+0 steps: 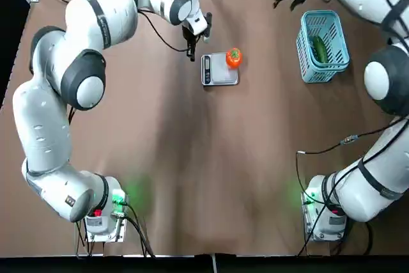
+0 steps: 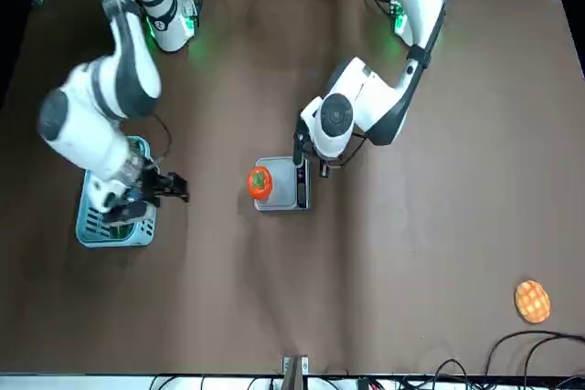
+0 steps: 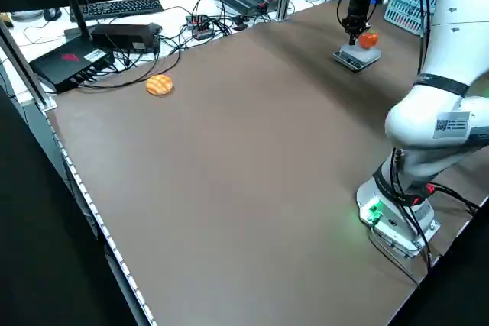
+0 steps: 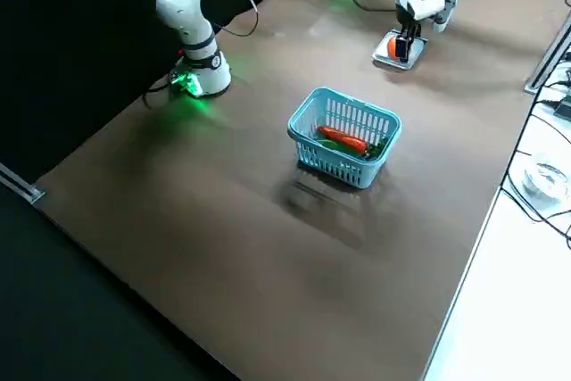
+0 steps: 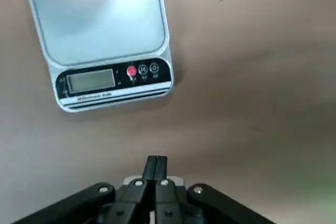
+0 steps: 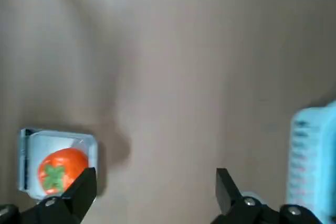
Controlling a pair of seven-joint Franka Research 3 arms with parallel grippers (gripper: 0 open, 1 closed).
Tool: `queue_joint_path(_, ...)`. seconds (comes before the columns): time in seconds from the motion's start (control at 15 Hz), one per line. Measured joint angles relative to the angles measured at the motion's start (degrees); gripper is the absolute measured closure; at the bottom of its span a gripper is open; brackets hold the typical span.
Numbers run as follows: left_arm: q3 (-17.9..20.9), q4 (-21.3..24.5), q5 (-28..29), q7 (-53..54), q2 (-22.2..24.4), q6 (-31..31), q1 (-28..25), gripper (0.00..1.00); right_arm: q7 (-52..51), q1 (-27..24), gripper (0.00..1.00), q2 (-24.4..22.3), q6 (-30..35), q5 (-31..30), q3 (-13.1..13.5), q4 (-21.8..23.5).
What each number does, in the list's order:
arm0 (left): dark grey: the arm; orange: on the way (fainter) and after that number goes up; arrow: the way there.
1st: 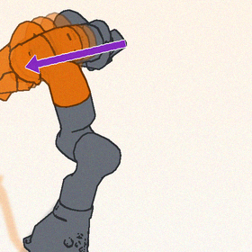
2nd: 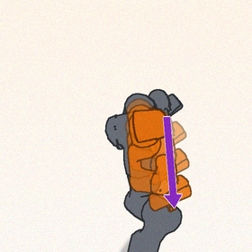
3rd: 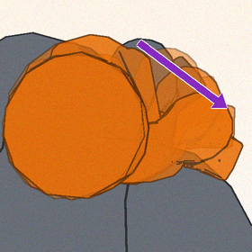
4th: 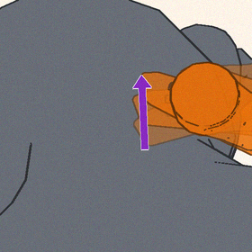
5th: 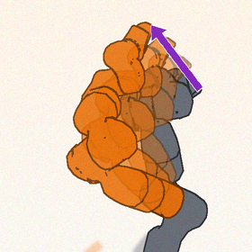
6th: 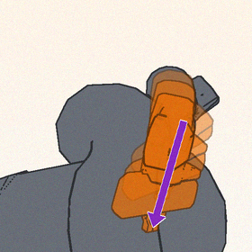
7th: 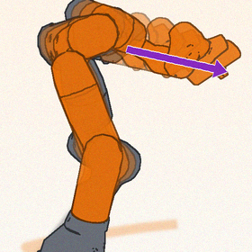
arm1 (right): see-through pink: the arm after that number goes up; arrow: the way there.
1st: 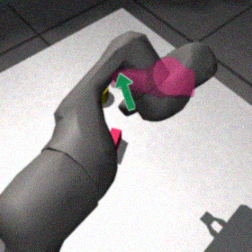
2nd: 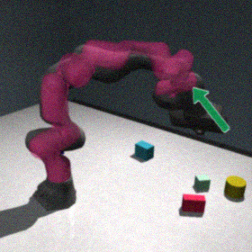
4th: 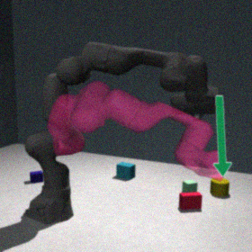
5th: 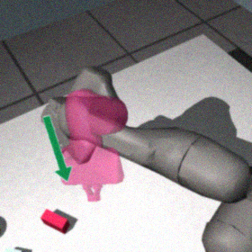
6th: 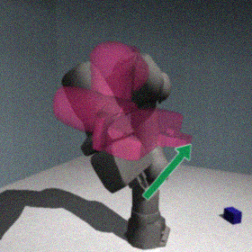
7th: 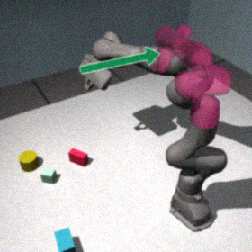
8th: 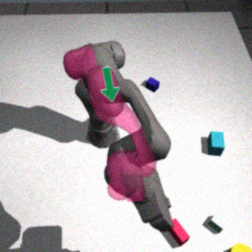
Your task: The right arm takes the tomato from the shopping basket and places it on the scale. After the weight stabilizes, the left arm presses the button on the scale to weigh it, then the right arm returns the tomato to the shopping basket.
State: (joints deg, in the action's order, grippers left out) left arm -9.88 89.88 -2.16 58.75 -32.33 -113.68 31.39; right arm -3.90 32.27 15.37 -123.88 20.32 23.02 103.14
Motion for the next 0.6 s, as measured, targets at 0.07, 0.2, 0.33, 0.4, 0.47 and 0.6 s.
queue_joint_path(0.07,-0.01,0.00,-0.01,-0.02,-0.44,-0.85,0.32,0.99,0.00,-0.02,0.00,-1.29,1.23,-2.14,1.26,-0.09)
queue_joint_path(0.2,-0.05,-0.01,-0.01,-0.02,-1.40,-3.49,1.10,0.99,-0.15,-0.06,0.00,-3.66,5.75,-6.57,3.69,-1.52)
queue_joint_path(0.33,-0.06,0.00,-0.01,-0.14,-2.93,-7.43,2.08,0.99,-0.22,-0.09,0.00,-5.48,13.23,-12.69,4.80,-5.33)
queue_joint_path(0.4,-0.07,-0.01,-0.01,-0.34,-3.83,-9.64,2.51,0.99,-0.19,-0.05,0.00,-6.22,16.81,-14.56,4.80,-7.30)
queue_joint_path(0.47,-0.05,-0.01,-0.01,-0.56,-4.69,-11.01,2.97,0.99,-0.19,0.07,0.00,-6.73,19.02,-15.35,4.68,-8.57)
queue_joint_path(0.6,0.15,-0.03,-0.01,-2.12,-6.58,-12.36,4.51,0.99,-0.19,0.10,0.00,-6.98,20.18,-16.10,4.38,-9.96)
